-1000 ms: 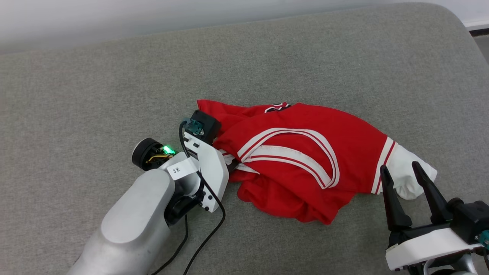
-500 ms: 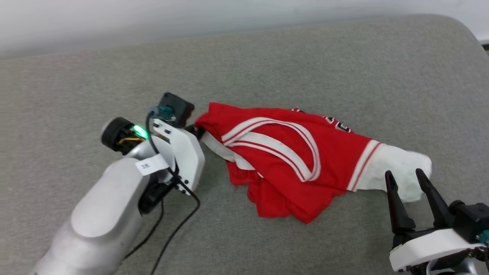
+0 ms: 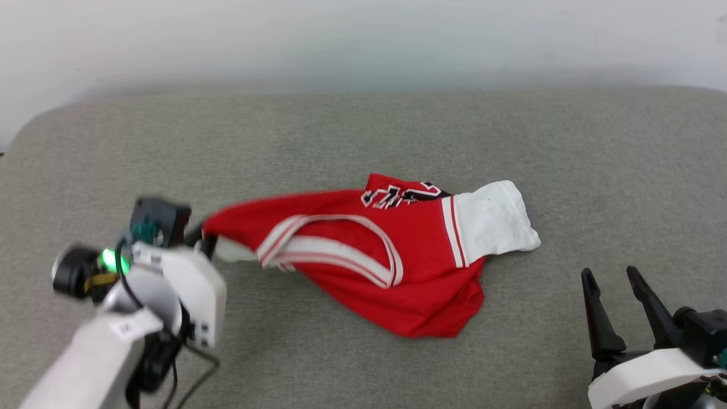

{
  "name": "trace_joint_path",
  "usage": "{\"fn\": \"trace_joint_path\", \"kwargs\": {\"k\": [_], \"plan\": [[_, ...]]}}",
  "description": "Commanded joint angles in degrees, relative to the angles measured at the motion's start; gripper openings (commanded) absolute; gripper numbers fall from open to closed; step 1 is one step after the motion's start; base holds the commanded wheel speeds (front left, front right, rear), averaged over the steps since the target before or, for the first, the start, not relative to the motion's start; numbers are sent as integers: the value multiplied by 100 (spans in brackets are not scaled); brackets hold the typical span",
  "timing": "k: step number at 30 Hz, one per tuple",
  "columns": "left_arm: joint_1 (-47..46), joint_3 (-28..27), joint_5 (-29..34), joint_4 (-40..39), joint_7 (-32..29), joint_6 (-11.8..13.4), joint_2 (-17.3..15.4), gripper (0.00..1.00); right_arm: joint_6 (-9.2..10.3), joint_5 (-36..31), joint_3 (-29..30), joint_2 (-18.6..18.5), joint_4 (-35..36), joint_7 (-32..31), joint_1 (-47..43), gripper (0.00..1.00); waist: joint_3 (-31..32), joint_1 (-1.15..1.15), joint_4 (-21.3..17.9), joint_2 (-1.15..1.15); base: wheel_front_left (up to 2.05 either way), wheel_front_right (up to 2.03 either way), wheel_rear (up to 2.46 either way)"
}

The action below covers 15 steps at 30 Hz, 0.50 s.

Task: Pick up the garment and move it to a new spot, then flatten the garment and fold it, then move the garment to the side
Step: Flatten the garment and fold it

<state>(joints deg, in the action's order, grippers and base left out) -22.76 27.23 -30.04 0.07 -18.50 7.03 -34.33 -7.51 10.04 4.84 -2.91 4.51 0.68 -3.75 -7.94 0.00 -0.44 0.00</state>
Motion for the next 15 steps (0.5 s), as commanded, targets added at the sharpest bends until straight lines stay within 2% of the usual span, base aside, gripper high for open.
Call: {"fn": "trace_joint_path", "kwargs": {"k": [1, 5, 13, 14, 15], "plan": [[363, -24, -72, -96, -7, 127, -20, 0, 4, -3, 12, 4, 28, -29, -70, 100, 109, 0, 119, 0, 0, 0, 0], [1265, 90, -338, -149, 27, 317, 95, 0, 4, -5, 23, 3, 74, -115, -123, 100, 194, 0, 218, 0, 0, 0, 0], [2060, 422, -828, 528, 331, 130, 727, 0, 4, -55, 77, 4, 201, -289, -213, 100, 371, 0, 321, 0, 0, 0, 0], [2073, 415, -852, 594, 415, 113, 772, 14, 4, -65, 77, 4, 214, -316, -225, 100, 397, 0, 324, 0, 0, 0, 0], [2074, 383, -872, 652, 515, 109, 825, 44, 4, -72, 82, 4, 226, -329, -230, 100, 427, 0, 326, 0, 0, 0, 0]]}}
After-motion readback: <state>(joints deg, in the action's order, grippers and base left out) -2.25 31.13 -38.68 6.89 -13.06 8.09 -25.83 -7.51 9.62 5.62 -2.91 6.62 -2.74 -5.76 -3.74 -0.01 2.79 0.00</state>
